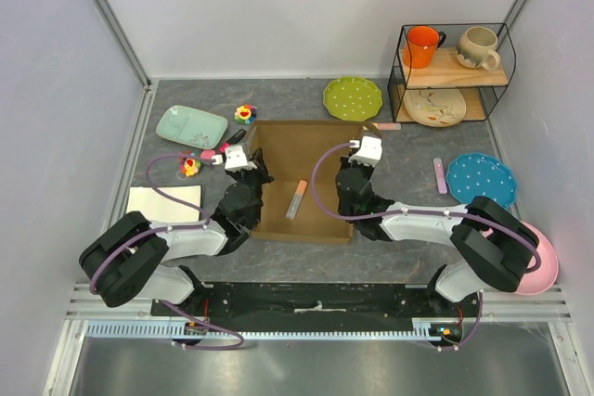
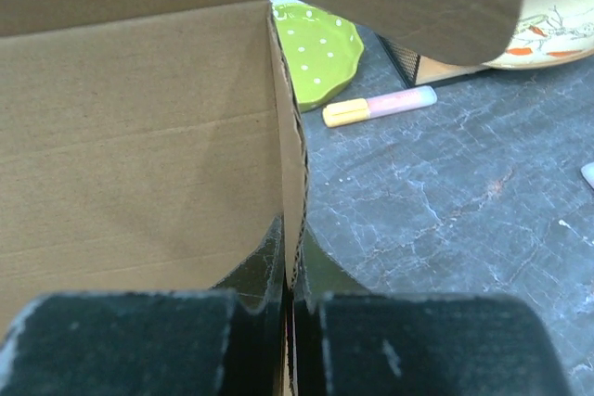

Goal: Fold the paper box

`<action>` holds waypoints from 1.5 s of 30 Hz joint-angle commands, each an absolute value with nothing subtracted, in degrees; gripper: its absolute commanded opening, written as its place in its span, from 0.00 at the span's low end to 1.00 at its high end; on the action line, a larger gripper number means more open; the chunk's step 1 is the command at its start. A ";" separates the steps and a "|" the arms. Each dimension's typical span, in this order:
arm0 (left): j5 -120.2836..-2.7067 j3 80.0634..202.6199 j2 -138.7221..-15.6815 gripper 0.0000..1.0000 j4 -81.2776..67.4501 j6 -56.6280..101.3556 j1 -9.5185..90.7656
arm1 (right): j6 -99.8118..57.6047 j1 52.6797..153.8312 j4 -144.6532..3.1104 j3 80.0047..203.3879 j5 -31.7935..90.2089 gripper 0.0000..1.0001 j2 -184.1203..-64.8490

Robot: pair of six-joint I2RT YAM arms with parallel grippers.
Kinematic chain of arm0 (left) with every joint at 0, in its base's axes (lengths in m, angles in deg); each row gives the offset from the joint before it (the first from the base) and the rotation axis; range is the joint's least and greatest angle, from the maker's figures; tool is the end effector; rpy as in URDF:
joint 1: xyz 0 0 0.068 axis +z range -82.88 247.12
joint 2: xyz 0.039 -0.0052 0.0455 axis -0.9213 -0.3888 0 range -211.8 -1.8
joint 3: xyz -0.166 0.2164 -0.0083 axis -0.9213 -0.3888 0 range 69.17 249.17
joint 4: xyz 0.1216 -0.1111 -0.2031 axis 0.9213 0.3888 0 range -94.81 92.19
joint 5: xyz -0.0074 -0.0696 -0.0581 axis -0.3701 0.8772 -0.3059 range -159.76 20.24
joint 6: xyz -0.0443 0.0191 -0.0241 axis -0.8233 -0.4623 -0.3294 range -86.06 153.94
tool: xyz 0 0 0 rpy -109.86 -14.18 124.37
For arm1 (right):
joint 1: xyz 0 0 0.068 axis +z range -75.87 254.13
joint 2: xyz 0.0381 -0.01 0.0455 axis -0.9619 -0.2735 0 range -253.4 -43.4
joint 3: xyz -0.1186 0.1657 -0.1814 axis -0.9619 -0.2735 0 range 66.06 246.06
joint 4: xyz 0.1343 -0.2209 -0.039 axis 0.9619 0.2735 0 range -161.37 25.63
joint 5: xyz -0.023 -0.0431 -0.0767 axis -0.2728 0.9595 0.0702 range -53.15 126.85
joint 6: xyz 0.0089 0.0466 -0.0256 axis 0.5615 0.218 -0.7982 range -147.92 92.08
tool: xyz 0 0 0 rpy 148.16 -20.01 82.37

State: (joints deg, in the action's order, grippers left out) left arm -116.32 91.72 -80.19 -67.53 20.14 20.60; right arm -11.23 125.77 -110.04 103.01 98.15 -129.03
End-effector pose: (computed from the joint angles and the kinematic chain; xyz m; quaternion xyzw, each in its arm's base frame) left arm 0.1921 -0.1649 0.2149 -0.1121 0.6680 -0.1186 0.7260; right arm 0.2085 0.2131 0.2165 0.1147 0.7270 -0.0126 0.6768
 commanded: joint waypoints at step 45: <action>-102.89 77.43 -77.91 0.05 -75.65 7.66 19.05 | 2.14 132.40 -107.59 89.53 96.17 0.09 -128.66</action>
